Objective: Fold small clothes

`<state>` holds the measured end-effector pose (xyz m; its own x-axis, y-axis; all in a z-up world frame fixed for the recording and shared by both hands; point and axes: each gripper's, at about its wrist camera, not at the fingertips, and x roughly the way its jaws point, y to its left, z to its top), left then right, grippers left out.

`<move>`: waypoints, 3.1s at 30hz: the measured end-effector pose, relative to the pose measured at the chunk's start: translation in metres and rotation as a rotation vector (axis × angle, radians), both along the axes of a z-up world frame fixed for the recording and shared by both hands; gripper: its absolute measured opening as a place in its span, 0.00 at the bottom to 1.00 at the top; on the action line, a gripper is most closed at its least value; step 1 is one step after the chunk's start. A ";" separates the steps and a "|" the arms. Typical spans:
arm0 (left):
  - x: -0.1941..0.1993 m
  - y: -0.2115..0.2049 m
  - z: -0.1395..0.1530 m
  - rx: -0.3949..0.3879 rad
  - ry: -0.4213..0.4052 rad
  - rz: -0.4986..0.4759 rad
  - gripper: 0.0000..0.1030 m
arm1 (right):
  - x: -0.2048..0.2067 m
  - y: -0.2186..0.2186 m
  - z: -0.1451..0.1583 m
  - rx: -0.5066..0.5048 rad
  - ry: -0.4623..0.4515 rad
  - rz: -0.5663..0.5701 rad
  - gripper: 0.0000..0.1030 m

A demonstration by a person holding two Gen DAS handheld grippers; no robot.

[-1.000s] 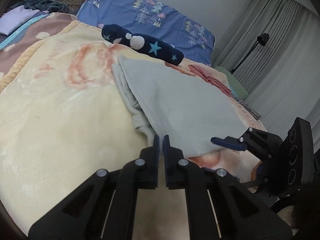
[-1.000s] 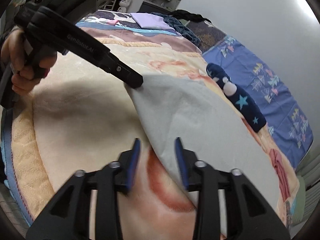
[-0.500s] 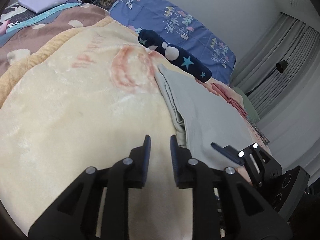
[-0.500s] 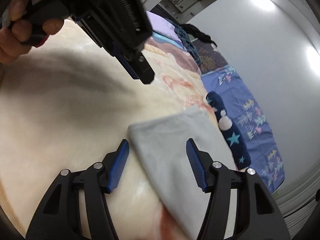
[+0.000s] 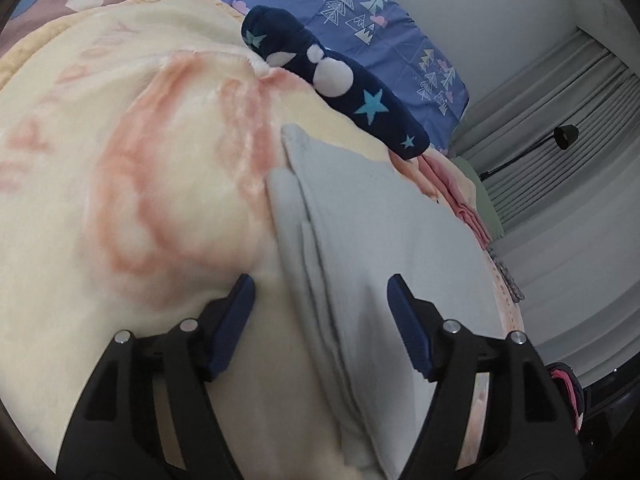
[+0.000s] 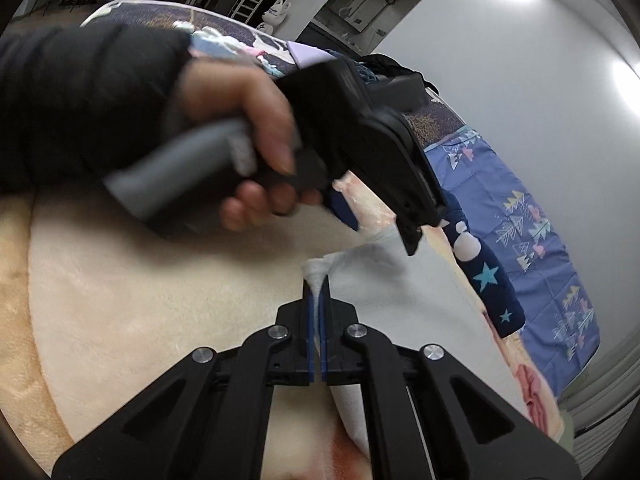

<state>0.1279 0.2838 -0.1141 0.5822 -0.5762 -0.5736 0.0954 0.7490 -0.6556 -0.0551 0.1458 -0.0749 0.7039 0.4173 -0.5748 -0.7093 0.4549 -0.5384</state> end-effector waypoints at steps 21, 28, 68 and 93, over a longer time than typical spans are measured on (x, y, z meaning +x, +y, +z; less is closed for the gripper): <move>-0.001 0.028 -0.011 -0.148 -0.060 0.099 0.47 | -0.008 -0.021 -0.009 0.002 0.073 -0.075 0.36; 0.009 0.011 -0.007 -0.127 -0.065 0.039 0.65 | -0.011 -0.003 -0.023 -0.103 0.009 -0.060 0.37; 0.045 -0.063 0.079 0.059 -0.126 0.003 0.07 | 0.031 -0.080 0.066 0.437 0.242 -0.265 0.02; 0.088 -0.400 0.105 0.414 -0.158 -0.327 0.07 | 0.048 -0.395 0.040 1.011 0.485 -0.674 0.02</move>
